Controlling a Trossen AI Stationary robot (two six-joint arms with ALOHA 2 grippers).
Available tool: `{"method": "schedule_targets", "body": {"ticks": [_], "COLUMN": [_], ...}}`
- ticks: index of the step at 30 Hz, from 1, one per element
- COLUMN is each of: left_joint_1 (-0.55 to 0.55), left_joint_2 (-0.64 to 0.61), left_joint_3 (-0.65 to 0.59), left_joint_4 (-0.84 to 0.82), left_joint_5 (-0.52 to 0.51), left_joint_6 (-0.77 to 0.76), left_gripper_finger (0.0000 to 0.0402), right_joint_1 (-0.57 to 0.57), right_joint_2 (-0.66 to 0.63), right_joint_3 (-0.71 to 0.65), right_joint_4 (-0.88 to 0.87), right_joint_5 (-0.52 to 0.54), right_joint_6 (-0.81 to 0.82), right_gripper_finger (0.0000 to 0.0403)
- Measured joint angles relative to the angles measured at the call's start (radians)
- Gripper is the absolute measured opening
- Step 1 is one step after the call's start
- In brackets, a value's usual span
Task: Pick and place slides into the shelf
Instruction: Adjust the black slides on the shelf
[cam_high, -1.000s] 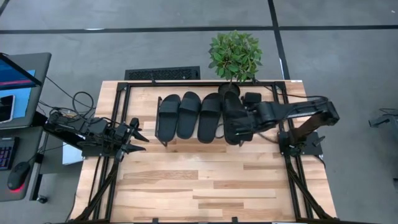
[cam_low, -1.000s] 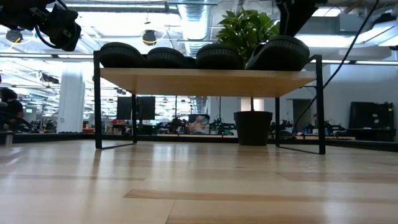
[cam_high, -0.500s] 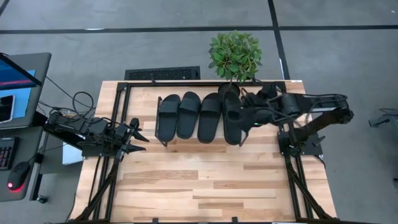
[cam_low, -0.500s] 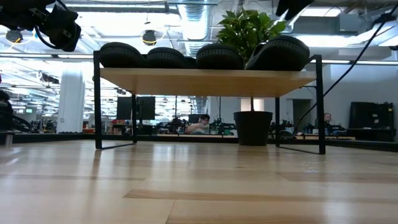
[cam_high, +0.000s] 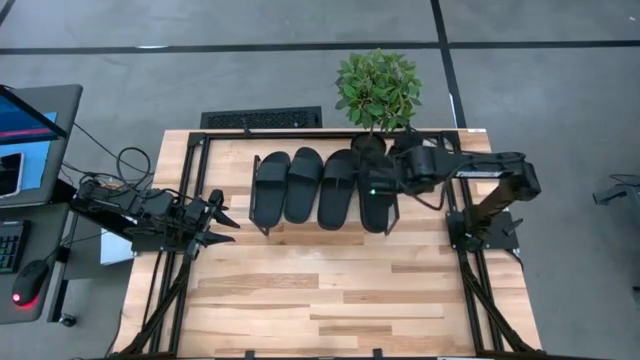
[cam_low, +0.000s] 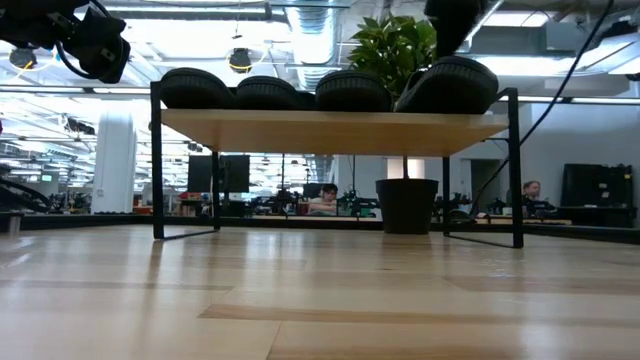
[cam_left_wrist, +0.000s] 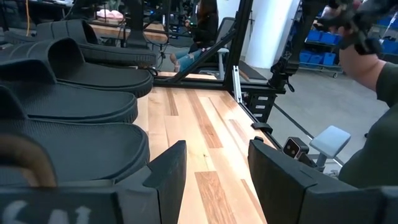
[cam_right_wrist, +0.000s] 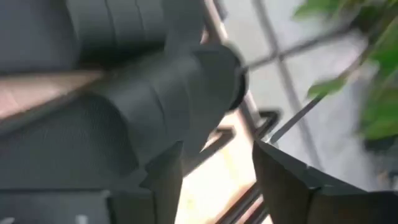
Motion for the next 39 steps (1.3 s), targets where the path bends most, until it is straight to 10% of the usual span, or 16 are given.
{"method": "schedule_targets", "body": {"ticks": [5, 29, 34, 39], "left_joint_1": [0.0, 0.0, 0.0, -0.021], "left_joint_2": [0.0, 0.0, 0.0, 0.0], "left_joint_3": [0.0, 0.0, 0.0, 0.0], "left_joint_4": [-0.002, -0.015, -0.019, 0.042], "left_joint_5": [-0.01, -0.011, -0.008, 0.005], "left_joint_6": [0.002, 0.008, 0.008, 0.058], "left_gripper_finger": [0.016, 0.016, 0.016, 0.016], "right_joint_1": [0.031, 0.035, 0.186, 0.386], "right_joint_2": [-0.028, -0.071, -0.287, -0.523], "right_joint_3": [0.106, 0.372, 0.242, -0.182], "right_joint_4": [-0.041, 0.444, 0.499, 0.753], "right_joint_5": [0.186, 0.12, 0.358, 0.711], "right_joint_6": [0.04, -0.206, -0.111, -0.06], "right_gripper_finger": [0.0137, 0.011, 0.0099, 0.0093]}}
